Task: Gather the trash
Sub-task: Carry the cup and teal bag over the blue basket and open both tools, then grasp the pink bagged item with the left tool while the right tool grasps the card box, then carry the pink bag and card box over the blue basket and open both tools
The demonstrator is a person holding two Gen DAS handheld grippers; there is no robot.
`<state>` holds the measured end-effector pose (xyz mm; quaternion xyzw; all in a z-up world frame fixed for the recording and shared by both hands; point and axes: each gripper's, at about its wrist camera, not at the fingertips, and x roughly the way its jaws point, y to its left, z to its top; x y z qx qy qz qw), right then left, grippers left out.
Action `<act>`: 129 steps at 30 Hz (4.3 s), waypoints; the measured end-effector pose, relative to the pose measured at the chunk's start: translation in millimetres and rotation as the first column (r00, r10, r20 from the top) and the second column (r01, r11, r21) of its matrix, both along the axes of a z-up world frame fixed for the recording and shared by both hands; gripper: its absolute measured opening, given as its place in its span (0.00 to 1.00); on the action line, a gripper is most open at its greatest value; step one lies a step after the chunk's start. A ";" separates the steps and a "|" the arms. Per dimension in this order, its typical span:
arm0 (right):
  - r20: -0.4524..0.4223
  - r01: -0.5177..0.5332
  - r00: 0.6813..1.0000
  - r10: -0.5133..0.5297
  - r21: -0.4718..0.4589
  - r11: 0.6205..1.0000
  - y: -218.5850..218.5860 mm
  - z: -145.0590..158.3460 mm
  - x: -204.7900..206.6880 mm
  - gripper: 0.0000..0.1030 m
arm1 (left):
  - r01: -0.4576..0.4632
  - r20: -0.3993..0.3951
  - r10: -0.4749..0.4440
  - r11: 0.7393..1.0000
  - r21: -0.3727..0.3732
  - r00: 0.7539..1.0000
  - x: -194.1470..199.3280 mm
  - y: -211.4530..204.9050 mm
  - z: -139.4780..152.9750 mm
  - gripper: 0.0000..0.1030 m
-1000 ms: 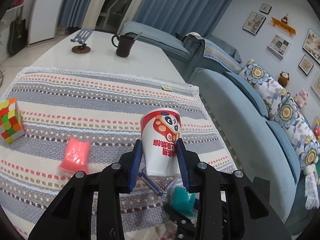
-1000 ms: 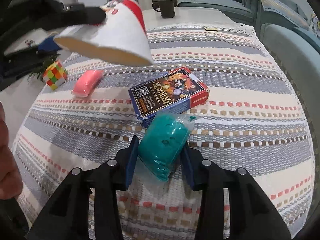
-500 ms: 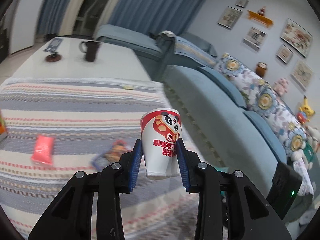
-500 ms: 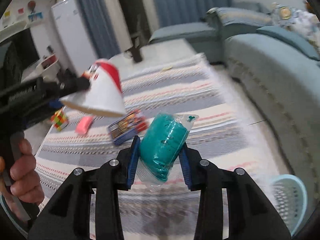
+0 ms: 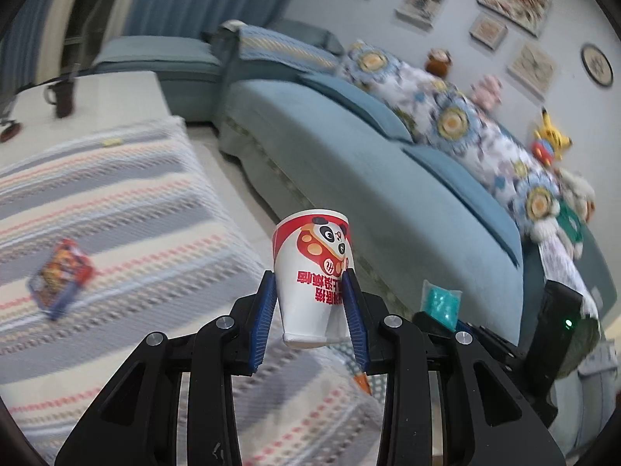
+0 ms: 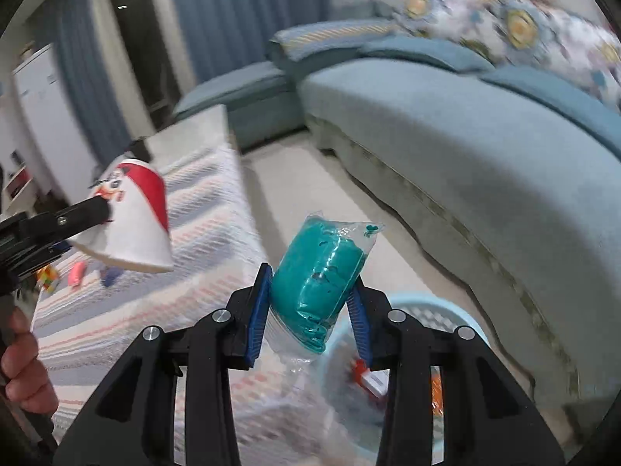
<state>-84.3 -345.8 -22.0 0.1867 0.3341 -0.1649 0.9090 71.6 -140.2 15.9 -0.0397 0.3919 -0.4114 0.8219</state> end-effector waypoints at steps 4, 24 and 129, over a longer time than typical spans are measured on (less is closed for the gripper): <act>-0.067 0.074 0.995 -0.069 0.068 0.995 -30.8 -34.1 -19.2 0.34 | 0.071 -0.037 -0.069 0.996 0.051 0.997 -17.2 -38.2 -24.5 0.32; -0.231 0.220 0.955 -0.185 0.136 0.966 -73.2 -101.2 -44.4 0.49 | 0.192 -0.131 -0.170 0.965 0.181 0.977 -43.2 -85.6 -89.4 0.51; -0.107 -0.546 0.827 0.552 0.084 0.834 257.3 -60.2 211.4 0.56 | -0.425 0.051 0.429 0.863 0.273 0.902 109.1 248.3 -96.8 0.35</act>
